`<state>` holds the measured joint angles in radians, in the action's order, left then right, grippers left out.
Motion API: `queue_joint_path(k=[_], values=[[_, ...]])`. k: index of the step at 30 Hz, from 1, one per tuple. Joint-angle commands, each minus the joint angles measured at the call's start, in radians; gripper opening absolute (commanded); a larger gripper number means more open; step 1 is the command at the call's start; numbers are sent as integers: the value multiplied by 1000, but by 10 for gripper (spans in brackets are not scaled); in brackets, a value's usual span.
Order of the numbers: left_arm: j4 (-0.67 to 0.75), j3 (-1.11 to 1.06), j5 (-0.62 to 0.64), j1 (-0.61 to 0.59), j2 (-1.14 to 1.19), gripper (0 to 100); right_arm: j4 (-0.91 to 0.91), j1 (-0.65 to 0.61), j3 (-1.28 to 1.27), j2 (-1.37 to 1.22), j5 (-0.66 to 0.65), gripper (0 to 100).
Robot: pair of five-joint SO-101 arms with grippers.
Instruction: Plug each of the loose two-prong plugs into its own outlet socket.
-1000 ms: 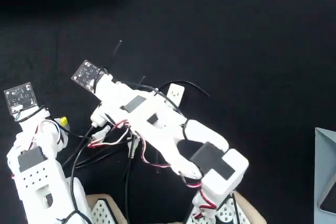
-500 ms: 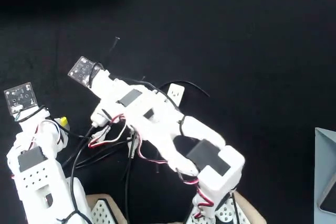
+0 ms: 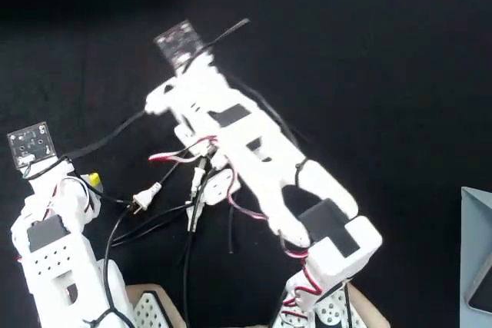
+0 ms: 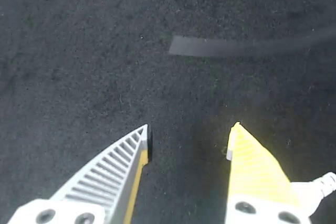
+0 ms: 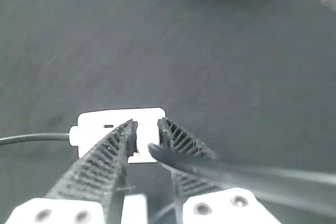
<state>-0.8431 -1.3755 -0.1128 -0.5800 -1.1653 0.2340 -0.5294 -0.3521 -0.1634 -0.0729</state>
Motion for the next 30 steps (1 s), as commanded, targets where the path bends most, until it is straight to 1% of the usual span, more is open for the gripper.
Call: queue_joint_path(k=[1, 5, 8, 12, 21, 27, 28, 30], values=[[23, 7, 6, -1, -12, 245, -87, 58, 25, 28, 48, 15], [23, 7, 6, -1, -12, 245, -160, 71, 44, -88, 31, 15], [23, 7, 6, -1, -12, 245, -161, 75, 114, -183, 8, 15], [23, 4, 5, -1, -12, 245, -161, 97, 214, -271, 11, 15], [23, 4, 3, -1, -12, 245, -167, 167, 341, -366, 12, 15], [23, 4, 3, -1, -12, 245, -161, 178, 360, -384, 12, 17], [23, 4, 3, -1, -12, 245, -160, 178, 357, -378, 12, 28], [23, 2, 2, -1, -12, 245, -118, 186, 358, -363, 12, 98]])
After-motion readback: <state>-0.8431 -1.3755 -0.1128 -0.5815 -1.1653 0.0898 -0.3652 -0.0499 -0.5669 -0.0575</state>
